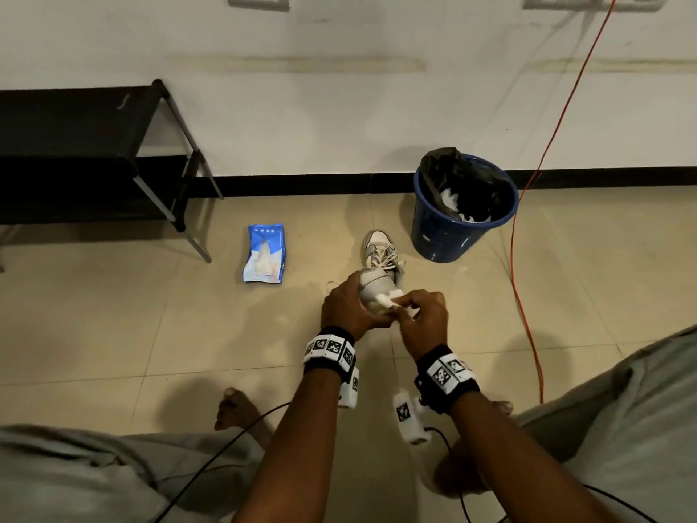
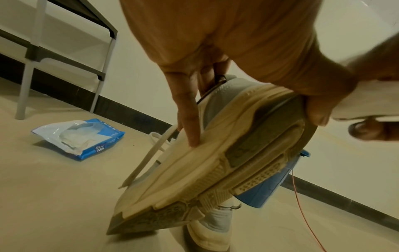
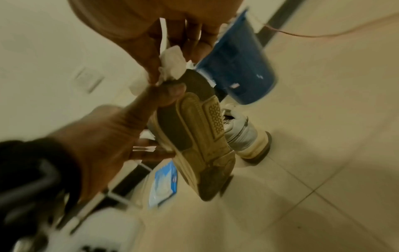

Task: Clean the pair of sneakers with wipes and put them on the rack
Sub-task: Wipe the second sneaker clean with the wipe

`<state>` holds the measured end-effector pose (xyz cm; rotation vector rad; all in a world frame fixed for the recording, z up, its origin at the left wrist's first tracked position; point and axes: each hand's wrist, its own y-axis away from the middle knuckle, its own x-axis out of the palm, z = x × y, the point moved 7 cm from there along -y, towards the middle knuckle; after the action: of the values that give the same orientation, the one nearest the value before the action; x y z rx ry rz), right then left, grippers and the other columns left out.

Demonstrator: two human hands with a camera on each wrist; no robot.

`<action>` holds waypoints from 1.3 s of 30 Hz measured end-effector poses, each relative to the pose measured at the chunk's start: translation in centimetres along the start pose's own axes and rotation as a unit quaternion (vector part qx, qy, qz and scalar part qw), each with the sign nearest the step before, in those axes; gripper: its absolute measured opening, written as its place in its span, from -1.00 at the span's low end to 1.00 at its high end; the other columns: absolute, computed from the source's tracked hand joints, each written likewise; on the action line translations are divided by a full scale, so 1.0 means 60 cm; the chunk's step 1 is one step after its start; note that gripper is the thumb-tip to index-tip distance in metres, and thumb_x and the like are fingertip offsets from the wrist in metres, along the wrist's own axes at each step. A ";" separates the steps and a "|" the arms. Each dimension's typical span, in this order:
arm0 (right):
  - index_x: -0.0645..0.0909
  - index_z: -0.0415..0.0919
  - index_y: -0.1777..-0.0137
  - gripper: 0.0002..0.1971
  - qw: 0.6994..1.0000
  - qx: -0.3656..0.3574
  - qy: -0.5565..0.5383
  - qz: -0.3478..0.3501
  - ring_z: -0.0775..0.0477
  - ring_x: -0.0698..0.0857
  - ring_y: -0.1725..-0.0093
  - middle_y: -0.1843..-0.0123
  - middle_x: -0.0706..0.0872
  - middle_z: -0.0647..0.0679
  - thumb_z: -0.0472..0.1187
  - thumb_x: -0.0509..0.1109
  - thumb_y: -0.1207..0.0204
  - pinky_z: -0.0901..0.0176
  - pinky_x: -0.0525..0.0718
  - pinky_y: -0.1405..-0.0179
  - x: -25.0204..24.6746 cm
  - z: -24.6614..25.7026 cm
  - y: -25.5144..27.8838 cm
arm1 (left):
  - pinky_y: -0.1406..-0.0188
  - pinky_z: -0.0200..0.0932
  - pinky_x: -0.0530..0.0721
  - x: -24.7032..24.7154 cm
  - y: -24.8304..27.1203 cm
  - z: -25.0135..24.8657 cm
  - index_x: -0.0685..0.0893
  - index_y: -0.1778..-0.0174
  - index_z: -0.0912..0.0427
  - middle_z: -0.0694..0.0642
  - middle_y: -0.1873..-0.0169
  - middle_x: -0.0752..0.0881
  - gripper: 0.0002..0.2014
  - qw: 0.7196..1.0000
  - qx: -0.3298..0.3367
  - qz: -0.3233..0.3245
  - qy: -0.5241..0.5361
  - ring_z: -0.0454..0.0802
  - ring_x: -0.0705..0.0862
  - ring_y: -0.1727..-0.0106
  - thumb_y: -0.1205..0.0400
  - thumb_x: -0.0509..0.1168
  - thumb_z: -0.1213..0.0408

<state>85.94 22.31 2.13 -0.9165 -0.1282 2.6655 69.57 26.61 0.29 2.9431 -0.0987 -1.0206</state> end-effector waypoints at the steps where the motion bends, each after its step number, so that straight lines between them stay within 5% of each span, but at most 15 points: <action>1: 0.74 -0.15 0.25 -0.87 1.000 -0.019 0.008 0.017 -0.04 0.50 0.06 0.31 0.57 0.18 -0.37 0.58 -0.30 0.39 0.42 0.19 0.004 0.002 0.000 | 0.02 -0.35 0.57 -0.001 -0.001 0.000 0.55 -0.44 -0.11 -0.06 -0.16 0.78 -0.01 1.000 0.001 0.004 0.003 -0.04 0.74 -0.16 -0.04 0.71 -0.12; 3: 0.74 -0.14 0.24 -0.87 1.000 0.010 0.008 -0.004 -0.05 0.51 0.03 0.26 0.63 0.10 -0.36 0.59 -0.30 0.20 0.53 0.15 -0.002 -0.009 -0.007 | -0.02 -0.33 0.60 -0.005 -0.003 0.004 0.53 -0.48 -0.07 -0.01 -0.20 0.77 0.03 1.000 0.007 0.004 0.006 -0.01 0.73 -0.19 -0.04 0.72 -0.13; 5: 0.73 -0.12 0.22 -0.87 0.999 0.015 0.020 -0.035 -0.10 0.51 -0.06 0.14 0.66 0.02 -0.34 0.58 -0.31 0.31 0.47 0.06 -0.007 -0.010 -0.008 | -0.12 -0.27 0.62 -0.015 -0.003 0.014 0.43 -0.58 -0.06 0.03 -0.27 0.74 0.14 1.000 0.004 -0.002 0.002 0.02 0.70 -0.25 -0.03 0.70 -0.15; 7: 0.72 -0.12 0.19 -0.86 0.997 -0.054 0.046 0.009 -0.09 0.49 -0.13 -0.02 0.64 -0.03 -0.34 0.57 -0.32 0.41 0.39 -0.01 0.013 0.009 0.004 | -0.23 -0.14 0.66 -0.019 -0.002 0.017 0.28 -0.67 -0.14 0.04 -0.33 0.70 0.23 1.000 0.007 0.008 0.000 0.02 0.67 -0.30 -0.04 0.67 -0.19; 11: 0.72 -0.14 0.16 -0.79 0.999 -0.012 -0.034 -0.037 -0.06 0.65 0.06 0.09 0.73 -0.02 -0.42 0.57 -0.28 -0.02 0.66 0.09 0.010 0.007 -0.001 | -0.27 0.00 0.68 -0.026 0.001 0.014 0.25 -0.64 -0.30 -0.02 -0.35 0.68 0.16 1.000 0.009 0.023 0.008 0.01 0.66 -0.32 -0.07 0.57 -0.30; 16: 0.73 -0.15 0.22 -0.76 0.996 -0.079 -0.035 0.028 0.06 0.65 0.13 0.18 0.73 0.08 -0.48 0.57 -0.22 0.22 0.58 0.12 0.032 0.053 0.028 | -0.08 0.05 0.69 -0.037 0.008 0.013 0.35 -0.43 -0.16 0.05 -0.20 0.63 0.03 0.991 -0.043 0.055 -0.110 0.14 0.67 -0.17 -0.02 0.64 -0.16; 21: 0.81 -0.07 0.18 -0.83 0.992 0.085 -0.088 0.002 0.09 0.76 0.20 0.23 0.80 0.04 -0.37 0.57 -0.33 0.18 0.72 0.14 0.042 0.019 -0.023 | 0.11 -0.01 0.68 -0.037 0.035 0.024 0.36 -0.28 -0.02 0.08 -0.09 0.65 -0.04 0.993 -0.058 0.054 -0.090 0.20 0.68 -0.06 0.01 0.69 0.03; 26: 0.82 -0.16 0.00 -0.72 0.985 -0.037 -0.136 0.100 0.11 0.75 0.12 0.10 0.78 0.05 -0.44 0.53 -0.32 0.28 0.71 0.10 0.089 0.082 0.049 | 0.13 0.03 0.68 -0.035 0.067 0.046 0.35 -0.19 -0.02 0.07 -0.10 0.62 -0.19 0.994 -0.080 0.024 -0.072 0.22 0.69 -0.01 -0.07 0.62 0.19; 31: 0.83 -0.16 0.03 -0.78 0.996 0.006 -0.071 0.049 -0.03 0.73 0.15 0.14 0.80 -0.10 -0.41 0.52 -0.37 0.26 0.62 0.07 0.099 0.060 -0.003 | 0.18 -0.02 0.68 -0.039 0.071 0.055 0.37 -0.18 0.05 0.05 -0.03 0.70 -0.09 0.995 -0.085 0.011 -0.049 0.19 0.69 0.04 0.07 0.66 0.21; 36: 0.83 -0.06 0.00 -0.80 0.997 0.049 -0.055 0.025 0.04 0.70 0.14 0.13 0.78 -0.01 -0.33 0.47 -0.47 0.34 0.58 0.06 0.092 0.039 0.001 | 0.10 0.00 0.71 -0.029 0.079 0.055 0.31 -0.29 0.03 0.06 -0.10 0.69 0.01 0.993 -0.088 0.042 -0.073 0.15 0.69 -0.02 0.06 0.70 0.18; 39: 0.76 -0.12 -0.06 -0.81 0.990 -0.065 -0.001 0.122 0.08 0.61 0.15 0.10 0.70 -0.02 -0.11 0.34 -0.60 0.31 0.52 0.16 0.111 0.090 0.046 | 0.20 -0.07 0.63 -0.043 0.078 0.069 0.30 -0.15 -0.01 0.02 -0.01 0.71 -0.21 0.993 -0.104 0.024 -0.050 0.15 0.72 0.02 -0.13 0.65 0.14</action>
<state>76.93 21.96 1.98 -1.0286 -0.2053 2.9114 64.77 22.11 -1.18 2.6913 -0.0609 -1.0986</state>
